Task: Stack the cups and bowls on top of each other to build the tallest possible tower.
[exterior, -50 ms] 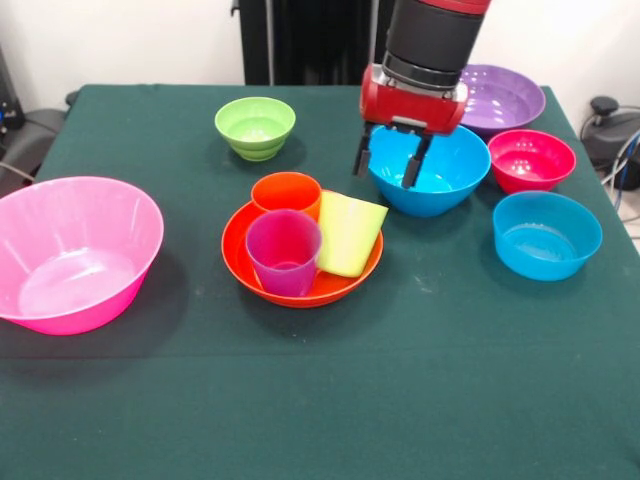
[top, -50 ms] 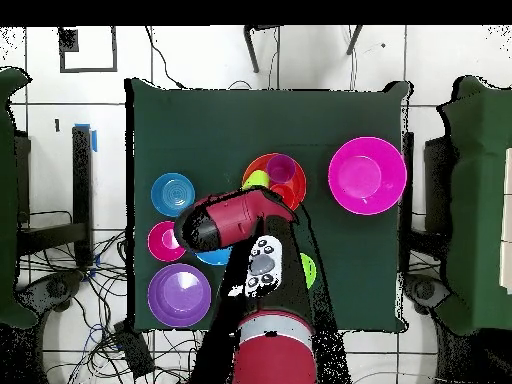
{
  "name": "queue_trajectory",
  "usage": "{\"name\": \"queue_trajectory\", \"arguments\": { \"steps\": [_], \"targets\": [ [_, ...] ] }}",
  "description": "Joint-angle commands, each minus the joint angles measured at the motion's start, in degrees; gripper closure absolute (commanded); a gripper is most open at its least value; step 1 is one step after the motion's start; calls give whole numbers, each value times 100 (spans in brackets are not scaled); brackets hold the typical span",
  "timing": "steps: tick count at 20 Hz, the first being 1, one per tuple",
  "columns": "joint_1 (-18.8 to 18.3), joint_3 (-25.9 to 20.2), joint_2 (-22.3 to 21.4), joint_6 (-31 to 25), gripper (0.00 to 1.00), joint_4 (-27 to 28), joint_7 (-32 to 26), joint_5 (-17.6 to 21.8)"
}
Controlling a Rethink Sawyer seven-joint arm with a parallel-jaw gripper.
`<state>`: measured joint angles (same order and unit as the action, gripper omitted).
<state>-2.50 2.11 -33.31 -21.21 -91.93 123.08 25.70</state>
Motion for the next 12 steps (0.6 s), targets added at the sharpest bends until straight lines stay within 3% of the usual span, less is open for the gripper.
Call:
{"name": "queue_trajectory", "arguments": {
  "steps": [1,12],
  "targets": [
    [255,31,547,520,0,260,976,-169],
    [651,680,844,696,0,529,1053,-344]
  ]
}}
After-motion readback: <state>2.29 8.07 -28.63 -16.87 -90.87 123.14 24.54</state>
